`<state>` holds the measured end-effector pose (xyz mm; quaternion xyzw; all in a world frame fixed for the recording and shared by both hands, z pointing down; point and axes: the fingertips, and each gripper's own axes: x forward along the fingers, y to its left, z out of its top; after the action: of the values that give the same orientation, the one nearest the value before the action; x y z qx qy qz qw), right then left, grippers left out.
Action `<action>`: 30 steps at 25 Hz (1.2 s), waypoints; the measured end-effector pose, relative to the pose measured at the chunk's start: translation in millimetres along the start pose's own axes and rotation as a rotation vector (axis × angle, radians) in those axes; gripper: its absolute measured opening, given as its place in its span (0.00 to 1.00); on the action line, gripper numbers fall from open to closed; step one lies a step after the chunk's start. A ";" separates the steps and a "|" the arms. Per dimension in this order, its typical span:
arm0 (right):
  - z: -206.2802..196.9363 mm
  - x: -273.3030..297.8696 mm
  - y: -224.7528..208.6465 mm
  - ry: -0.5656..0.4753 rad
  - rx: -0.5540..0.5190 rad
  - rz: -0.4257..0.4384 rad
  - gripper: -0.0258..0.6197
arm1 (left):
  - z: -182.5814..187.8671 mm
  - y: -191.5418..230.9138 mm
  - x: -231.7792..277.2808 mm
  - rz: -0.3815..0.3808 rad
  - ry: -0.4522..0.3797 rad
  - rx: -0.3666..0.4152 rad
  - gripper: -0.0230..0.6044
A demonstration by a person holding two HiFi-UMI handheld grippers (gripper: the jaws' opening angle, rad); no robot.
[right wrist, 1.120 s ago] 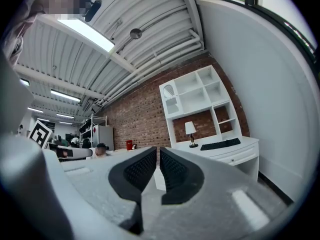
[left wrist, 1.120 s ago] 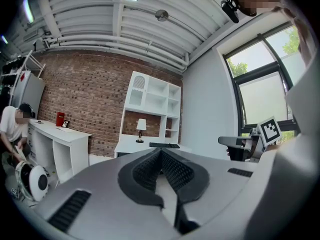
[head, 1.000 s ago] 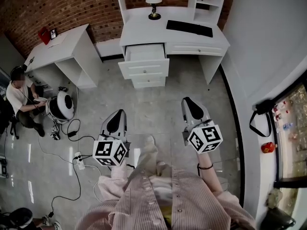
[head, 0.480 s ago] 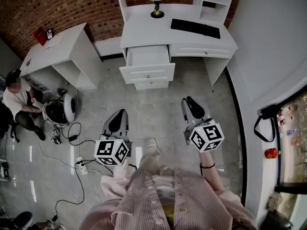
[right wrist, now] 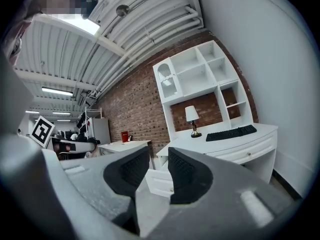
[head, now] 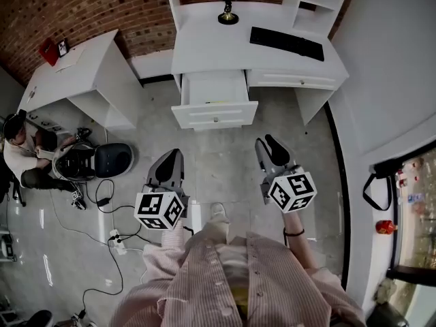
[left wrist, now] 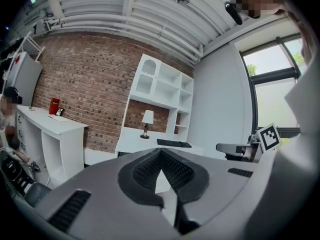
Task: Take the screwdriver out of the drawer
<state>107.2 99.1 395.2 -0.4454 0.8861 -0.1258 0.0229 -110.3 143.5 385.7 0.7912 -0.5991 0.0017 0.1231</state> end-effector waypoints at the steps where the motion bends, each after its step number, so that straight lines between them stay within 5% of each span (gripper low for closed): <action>1: 0.0 8.7 -2.0 0.003 0.003 -0.001 0.19 | 1.4 5.8 6.8 0.000 0.003 -0.001 0.03; 30: -9.6 207.7 -75.6 0.139 0.024 0.074 0.21 | 4.3 111.8 176.3 0.019 0.101 -0.048 0.03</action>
<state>40.0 -107.3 437.7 -0.4024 0.8998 -0.1661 -0.0285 -167.2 -52.5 429.6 0.7812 -0.5994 0.0286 0.1722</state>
